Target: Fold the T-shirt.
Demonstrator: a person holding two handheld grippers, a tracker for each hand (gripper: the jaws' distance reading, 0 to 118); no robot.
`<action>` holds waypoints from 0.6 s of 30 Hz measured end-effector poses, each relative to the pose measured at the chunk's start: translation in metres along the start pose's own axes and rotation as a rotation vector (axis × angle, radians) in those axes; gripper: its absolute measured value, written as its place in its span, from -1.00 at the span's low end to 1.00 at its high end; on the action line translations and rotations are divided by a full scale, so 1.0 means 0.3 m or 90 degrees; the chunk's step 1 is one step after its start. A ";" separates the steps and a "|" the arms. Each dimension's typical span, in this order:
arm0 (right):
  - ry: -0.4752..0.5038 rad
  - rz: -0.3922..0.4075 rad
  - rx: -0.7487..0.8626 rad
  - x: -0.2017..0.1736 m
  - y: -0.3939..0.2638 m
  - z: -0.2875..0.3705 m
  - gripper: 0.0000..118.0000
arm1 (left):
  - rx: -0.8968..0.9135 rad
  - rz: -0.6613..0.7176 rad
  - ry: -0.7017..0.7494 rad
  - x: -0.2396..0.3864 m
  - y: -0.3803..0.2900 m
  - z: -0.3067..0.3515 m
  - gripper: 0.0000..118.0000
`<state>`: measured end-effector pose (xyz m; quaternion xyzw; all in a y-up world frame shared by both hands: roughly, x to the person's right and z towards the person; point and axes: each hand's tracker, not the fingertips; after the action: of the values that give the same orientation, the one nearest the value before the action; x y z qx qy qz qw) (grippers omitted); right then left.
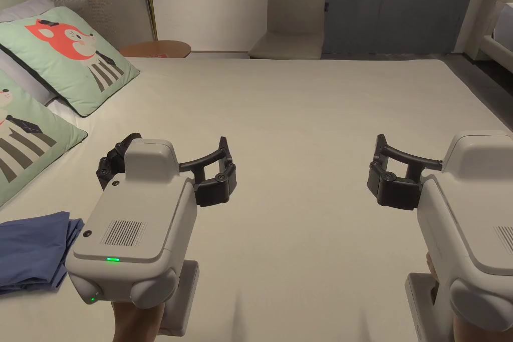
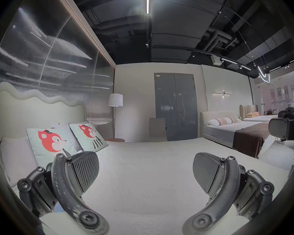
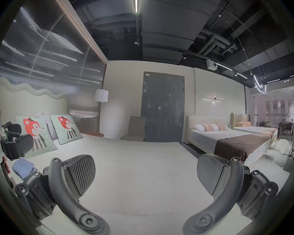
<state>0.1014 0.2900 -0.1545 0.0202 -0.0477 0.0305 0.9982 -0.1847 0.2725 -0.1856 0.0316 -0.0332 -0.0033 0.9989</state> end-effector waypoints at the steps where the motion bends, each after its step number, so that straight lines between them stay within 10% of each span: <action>1: 0.000 -0.001 0.000 0.000 -0.001 -0.002 0.99 | 0.000 0.000 0.001 0.000 0.001 0.000 0.87; 18: 0.003 -0.001 -0.001 0.012 0.001 0.000 0.99 | 0.001 -0.003 -0.003 0.006 0.012 0.012 0.87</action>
<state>0.1050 0.2905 -0.1541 0.0196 -0.0456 0.0301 0.9983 -0.1830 0.2758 -0.1816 0.0325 -0.0356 -0.0055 0.9988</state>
